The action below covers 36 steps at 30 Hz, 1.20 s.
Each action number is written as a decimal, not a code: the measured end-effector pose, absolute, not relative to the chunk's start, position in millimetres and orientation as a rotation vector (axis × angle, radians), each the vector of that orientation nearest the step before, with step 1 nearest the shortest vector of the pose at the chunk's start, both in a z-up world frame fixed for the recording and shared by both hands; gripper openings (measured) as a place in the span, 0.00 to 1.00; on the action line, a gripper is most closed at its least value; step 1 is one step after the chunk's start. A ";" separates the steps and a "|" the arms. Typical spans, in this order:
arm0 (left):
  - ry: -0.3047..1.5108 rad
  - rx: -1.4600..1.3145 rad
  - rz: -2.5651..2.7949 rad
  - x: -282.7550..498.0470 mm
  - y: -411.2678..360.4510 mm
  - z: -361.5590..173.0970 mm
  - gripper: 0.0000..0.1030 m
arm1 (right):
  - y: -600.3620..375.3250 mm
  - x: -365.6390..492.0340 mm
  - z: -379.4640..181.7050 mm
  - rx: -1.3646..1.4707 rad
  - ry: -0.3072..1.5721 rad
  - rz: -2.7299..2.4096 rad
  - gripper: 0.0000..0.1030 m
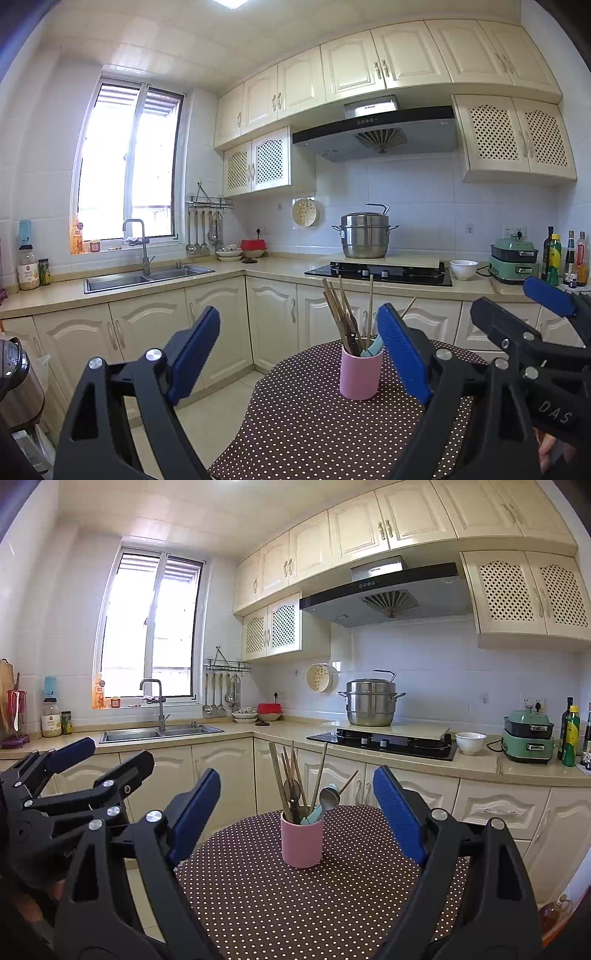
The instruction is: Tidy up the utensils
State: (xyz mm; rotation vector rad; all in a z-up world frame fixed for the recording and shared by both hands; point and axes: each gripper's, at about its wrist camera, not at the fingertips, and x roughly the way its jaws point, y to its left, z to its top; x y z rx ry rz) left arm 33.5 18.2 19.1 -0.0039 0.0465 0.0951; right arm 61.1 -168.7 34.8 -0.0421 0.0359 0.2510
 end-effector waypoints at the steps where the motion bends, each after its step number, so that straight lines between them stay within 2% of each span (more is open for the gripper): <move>1: 0.046 -0.004 0.096 33.4 18.0 18.7 0.83 | -168.5 61.2 34.8 -0.042 0.037 0.252 0.81; 36: 0.044 -0.004 0.100 29.7 23.8 17.3 0.83 | -164.4 59.6 35.0 -0.041 0.042 0.257 0.81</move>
